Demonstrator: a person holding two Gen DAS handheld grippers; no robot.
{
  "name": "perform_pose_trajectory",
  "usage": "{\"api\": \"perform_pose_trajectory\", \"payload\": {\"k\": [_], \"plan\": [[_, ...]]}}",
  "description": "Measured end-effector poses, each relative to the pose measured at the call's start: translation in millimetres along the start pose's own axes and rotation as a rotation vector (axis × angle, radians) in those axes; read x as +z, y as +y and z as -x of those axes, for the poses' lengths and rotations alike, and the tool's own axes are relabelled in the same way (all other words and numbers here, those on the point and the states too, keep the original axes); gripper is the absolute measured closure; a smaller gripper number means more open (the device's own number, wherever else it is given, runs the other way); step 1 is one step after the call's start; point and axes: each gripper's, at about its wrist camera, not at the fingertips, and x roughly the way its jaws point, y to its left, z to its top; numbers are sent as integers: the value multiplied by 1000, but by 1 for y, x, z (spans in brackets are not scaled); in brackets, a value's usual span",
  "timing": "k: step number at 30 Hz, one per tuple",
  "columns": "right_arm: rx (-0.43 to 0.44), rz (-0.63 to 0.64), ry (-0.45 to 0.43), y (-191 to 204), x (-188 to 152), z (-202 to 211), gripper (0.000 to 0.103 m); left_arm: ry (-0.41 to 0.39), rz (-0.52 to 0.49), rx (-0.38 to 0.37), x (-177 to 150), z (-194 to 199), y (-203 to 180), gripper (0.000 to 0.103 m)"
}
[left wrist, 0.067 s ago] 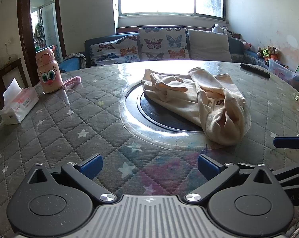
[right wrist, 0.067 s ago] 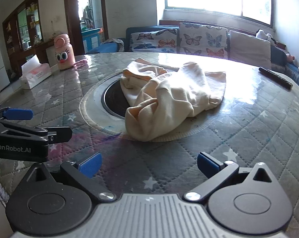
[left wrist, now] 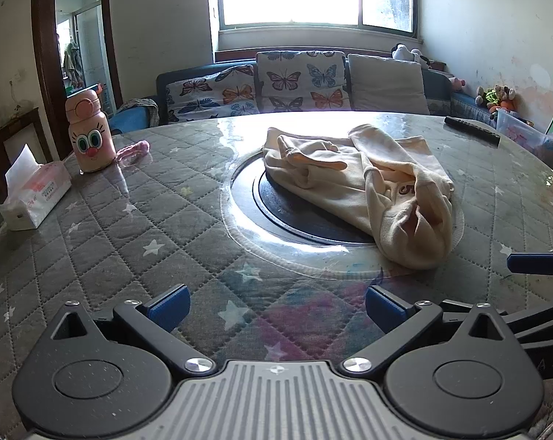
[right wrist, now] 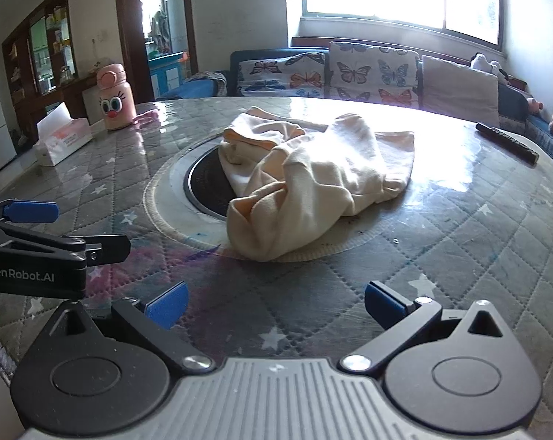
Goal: Fold clothes
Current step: 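Move both grippers toward the crumpled cream shirt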
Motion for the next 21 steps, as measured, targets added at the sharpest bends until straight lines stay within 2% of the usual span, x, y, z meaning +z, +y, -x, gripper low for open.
{"api": "perform_pose_trajectory", "payload": {"k": [21], "plan": [[21, 3, 18, -23, 3, -4, 0, 38, -14, -13, 5, -20, -4, 0]]}}
